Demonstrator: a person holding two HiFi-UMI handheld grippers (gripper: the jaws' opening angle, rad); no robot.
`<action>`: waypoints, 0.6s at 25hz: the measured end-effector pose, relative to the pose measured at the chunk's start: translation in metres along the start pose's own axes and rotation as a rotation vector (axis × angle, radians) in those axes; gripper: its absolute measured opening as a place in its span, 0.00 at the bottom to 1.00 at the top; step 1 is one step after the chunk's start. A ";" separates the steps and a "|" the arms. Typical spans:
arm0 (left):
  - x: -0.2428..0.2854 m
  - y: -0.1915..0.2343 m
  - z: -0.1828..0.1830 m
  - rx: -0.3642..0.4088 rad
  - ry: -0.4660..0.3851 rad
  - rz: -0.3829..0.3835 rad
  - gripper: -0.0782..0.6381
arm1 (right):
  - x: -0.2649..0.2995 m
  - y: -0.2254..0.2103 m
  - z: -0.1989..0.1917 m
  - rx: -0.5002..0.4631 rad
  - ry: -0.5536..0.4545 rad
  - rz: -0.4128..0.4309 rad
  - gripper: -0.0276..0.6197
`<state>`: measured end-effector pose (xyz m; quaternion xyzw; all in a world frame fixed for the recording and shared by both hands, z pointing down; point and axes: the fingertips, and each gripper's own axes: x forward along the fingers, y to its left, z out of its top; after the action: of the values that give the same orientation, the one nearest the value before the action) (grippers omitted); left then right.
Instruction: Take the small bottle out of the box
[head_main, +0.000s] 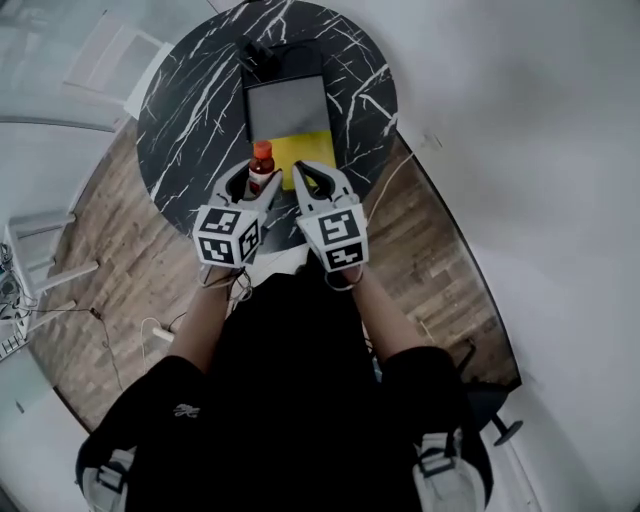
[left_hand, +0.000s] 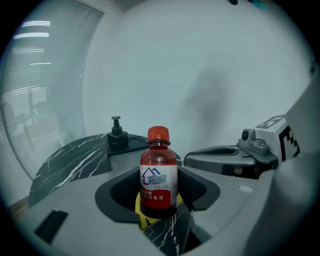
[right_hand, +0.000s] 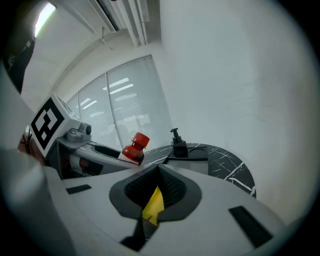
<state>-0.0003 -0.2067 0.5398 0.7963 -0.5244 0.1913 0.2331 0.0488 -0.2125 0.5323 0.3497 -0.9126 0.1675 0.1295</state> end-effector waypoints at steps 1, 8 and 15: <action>-0.007 0.002 0.003 0.002 -0.025 0.010 0.40 | -0.001 0.005 0.004 -0.012 -0.012 -0.005 0.04; -0.068 0.002 0.023 0.025 -0.177 0.061 0.40 | -0.018 0.037 0.030 -0.054 -0.089 -0.041 0.04; -0.125 -0.010 0.036 0.023 -0.325 0.112 0.40 | -0.062 0.068 0.063 -0.134 -0.211 -0.094 0.04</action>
<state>-0.0364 -0.1306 0.4396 0.7889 -0.5965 0.0788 0.1253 0.0398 -0.1531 0.4385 0.3982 -0.9130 0.0624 0.0635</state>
